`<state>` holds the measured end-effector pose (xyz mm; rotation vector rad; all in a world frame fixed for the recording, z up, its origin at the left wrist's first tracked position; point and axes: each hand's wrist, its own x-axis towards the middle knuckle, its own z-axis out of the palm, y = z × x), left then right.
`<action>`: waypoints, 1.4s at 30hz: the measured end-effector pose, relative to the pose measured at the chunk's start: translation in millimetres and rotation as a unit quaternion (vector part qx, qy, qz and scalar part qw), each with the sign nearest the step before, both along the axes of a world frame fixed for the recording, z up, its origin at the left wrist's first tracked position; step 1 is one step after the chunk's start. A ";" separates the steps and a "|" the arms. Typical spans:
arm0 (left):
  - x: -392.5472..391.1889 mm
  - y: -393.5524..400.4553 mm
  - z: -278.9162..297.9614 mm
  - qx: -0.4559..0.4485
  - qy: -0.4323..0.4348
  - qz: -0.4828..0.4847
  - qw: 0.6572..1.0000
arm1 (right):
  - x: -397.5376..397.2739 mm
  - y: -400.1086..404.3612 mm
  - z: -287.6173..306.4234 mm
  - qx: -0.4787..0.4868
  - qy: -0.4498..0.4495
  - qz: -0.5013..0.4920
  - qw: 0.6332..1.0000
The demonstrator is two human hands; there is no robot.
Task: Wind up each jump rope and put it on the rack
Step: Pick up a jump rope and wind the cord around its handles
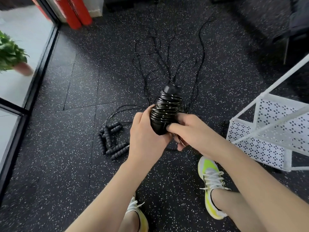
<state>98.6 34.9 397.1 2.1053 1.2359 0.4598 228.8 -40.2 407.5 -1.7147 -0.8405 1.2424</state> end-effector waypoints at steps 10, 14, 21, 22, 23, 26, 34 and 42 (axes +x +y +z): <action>0.2 -12.0 -0.6 -0.109 -0.023 -0.053 0.992 | 0.3 2.5 -14.0 -0.049 0.025 -0.056 0.997; -0.7 -15.4 0.8 -0.146 -0.082 -0.093 0.981 | 3.9 2.6 -13.5 -0.056 0.012 -0.087 0.995; 1.2 -9.3 -6.2 -0.168 -0.125 -0.026 0.978 | 0.8 -0.3 4.5 -0.064 -0.069 -0.035 0.995; 0.9 -6.3 -8.6 -0.167 -0.128 -0.010 0.978 | -0.1 -0.8 9.1 -0.058 -0.077 -0.030 0.995; 0.6 -2.3 -11.1 -0.166 -0.132 0.005 0.977 | -1.2 -1.3 12.9 -0.050 -0.087 -0.025 0.995; -2.1 9.4 -16.1 -0.167 -0.142 0.048 0.974 | -6.2 -4.3 21.7 -0.007 -0.109 -0.018 0.994; -2.8 12.0 -15.3 -0.147 -0.139 0.038 0.978 | -7.0 -5.8 12.5 0.077 -0.305 0.062 0.947; 0.1 -4.2 -7.5 -0.147 -0.111 0.004 0.983 | 12.9 -7.7 3.1 0.229 -0.415 -0.038 0.880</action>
